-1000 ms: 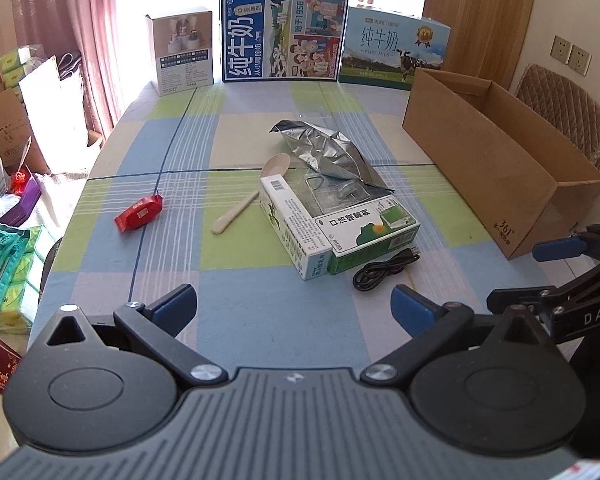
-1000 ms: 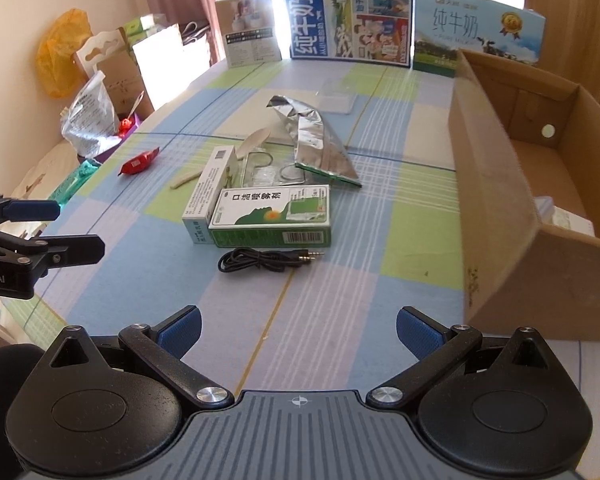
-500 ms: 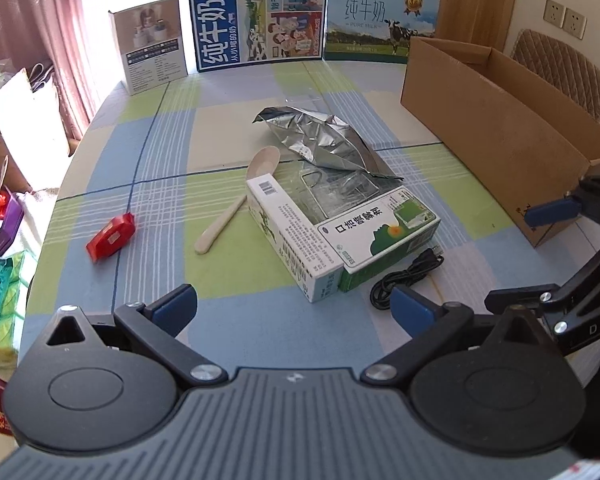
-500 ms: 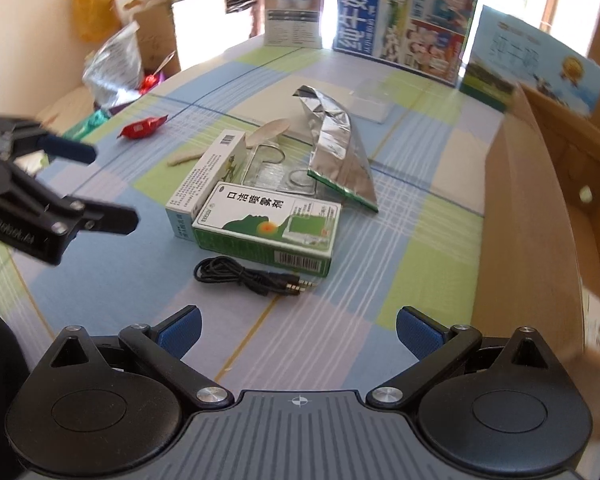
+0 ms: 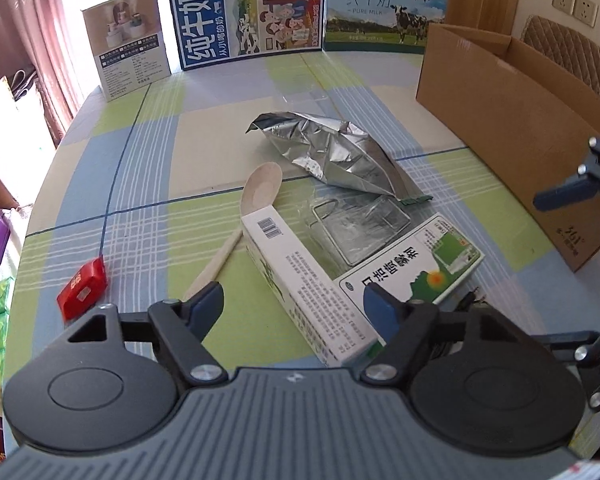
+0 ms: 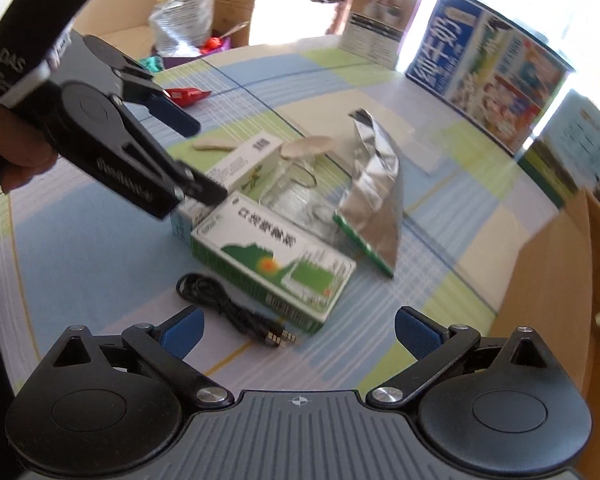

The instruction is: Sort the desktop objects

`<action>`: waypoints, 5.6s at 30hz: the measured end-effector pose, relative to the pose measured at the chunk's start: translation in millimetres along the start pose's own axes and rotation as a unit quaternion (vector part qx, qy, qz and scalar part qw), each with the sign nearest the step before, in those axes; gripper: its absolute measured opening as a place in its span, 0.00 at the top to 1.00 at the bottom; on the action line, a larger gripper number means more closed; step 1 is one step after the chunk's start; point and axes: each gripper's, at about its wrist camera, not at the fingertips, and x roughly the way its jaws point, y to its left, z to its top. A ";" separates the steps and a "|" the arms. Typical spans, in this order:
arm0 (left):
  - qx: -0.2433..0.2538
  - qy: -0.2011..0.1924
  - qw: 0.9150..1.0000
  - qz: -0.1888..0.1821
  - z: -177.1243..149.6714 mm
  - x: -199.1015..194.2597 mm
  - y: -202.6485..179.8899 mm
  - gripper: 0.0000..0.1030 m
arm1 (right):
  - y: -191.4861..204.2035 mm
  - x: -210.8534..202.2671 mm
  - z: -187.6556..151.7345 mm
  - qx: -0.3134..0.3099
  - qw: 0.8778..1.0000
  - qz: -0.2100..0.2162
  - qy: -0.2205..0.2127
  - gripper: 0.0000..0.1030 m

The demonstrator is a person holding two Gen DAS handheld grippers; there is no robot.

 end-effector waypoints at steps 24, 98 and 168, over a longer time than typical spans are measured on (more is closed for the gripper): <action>0.040 0.010 0.999 -0.005 -14.4 7.1 14.3 0.48 | 1.9 70.2 36.8 -0.144 0.986 0.070 0.043 0.30; 0.063 0.072 0.995 -0.025 -63.5 -18.0 -7.6 0.79 | 25.4 -15.8 -84.0 0.280 0.958 -0.061 0.026 0.47; 0.090 -0.035 0.983 -0.156 131.3 6.0 -274.9 0.79 | -203.4 -143.8 -127.7 0.358 0.915 -0.174 -0.072 0.49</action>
